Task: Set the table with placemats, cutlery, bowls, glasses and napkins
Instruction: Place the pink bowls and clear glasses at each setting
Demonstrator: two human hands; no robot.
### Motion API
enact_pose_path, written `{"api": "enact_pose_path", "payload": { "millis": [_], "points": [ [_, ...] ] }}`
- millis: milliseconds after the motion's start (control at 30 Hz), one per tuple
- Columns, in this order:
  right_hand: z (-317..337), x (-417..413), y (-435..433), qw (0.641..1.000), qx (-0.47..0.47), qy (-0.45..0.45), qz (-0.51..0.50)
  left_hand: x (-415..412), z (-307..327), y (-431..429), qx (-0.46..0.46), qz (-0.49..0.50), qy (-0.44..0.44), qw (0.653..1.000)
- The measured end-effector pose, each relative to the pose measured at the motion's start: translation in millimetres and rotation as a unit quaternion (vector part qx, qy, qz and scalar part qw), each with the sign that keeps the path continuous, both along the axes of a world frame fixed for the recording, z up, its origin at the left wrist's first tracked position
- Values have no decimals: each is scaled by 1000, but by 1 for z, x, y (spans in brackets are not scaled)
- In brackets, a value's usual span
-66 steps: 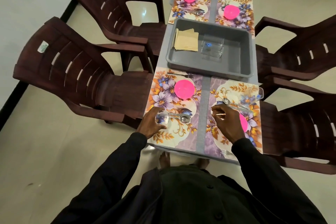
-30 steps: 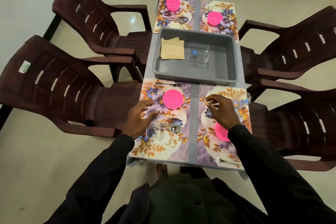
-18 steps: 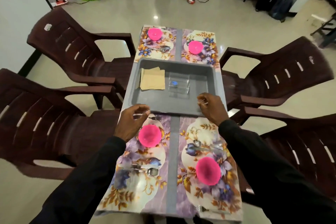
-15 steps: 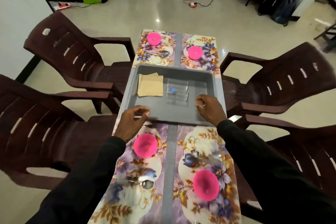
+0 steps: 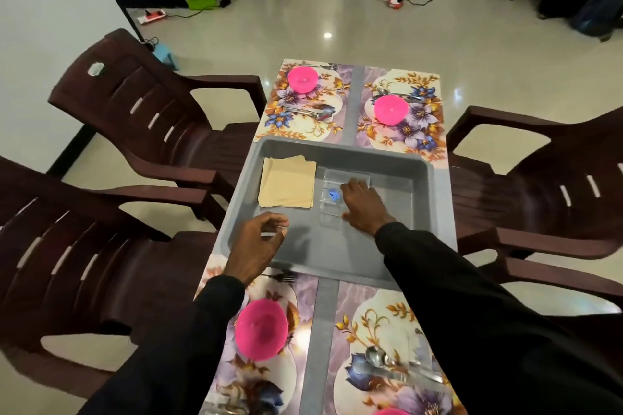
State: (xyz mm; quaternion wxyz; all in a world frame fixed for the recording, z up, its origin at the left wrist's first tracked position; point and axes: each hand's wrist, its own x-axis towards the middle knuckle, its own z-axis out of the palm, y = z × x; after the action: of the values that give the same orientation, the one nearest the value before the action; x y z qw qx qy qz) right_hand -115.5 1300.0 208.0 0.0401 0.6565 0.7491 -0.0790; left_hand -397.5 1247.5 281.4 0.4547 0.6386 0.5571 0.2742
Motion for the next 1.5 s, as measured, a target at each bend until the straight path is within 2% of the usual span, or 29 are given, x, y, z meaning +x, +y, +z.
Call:
{"api": "enact_pose_path", "payload": {
  "millis": [100,200,233,300,367,400,500,567,633,667,767,867,1000,1133,1267,1367,1500],
  "points": [
    [-8,-6,7,998,6,-61,12,2,-4,5,-12,18,6,1000],
    [-9,-8,6,999,0,-26,19,8,-7,10,-29,23,15,999],
    [-7,-7,5,1000,-2,22,17,12,-7,13,-37,22,15,999],
    [2,-6,-3,981,-15,192,-8,20,-8,18,-50,18,11,999],
    [19,-7,-10,930,-47,364,-31,29,-8,22,-55,15,-1,998],
    [28,-8,-13,905,-56,421,-33,35,-8,24,-56,16,-13,998],
    [51,-16,-19,858,-74,508,-26,52,1,28,-54,22,-62,996],
    [60,-17,-19,843,-86,531,-21,60,10,29,-53,37,-93,994],
    [63,-11,-13,851,-103,515,-4,62,14,29,-47,59,-112,991],
    [65,-6,-7,870,-116,480,10,62,15,29,-43,70,-115,990],
    [64,14,20,935,-140,324,34,55,16,29,-36,112,-122,986],
    [47,24,43,975,-98,198,17,43,20,26,-16,138,-114,984],
    [8,19,61,996,-27,84,0,25,31,15,-11,142,-107,984],
    [-16,6,64,999,4,33,-21,7,40,1,-9,151,-117,982],
    [-13,-7,51,998,21,36,-46,-11,56,-11,-1,162,-132,978],
    [2,-11,33,987,43,138,-72,-22,70,-19,16,171,-150,974],
    [47,-24,-1,953,81,268,-117,-37,95,-36,42,159,-163,973]
  ]
}}
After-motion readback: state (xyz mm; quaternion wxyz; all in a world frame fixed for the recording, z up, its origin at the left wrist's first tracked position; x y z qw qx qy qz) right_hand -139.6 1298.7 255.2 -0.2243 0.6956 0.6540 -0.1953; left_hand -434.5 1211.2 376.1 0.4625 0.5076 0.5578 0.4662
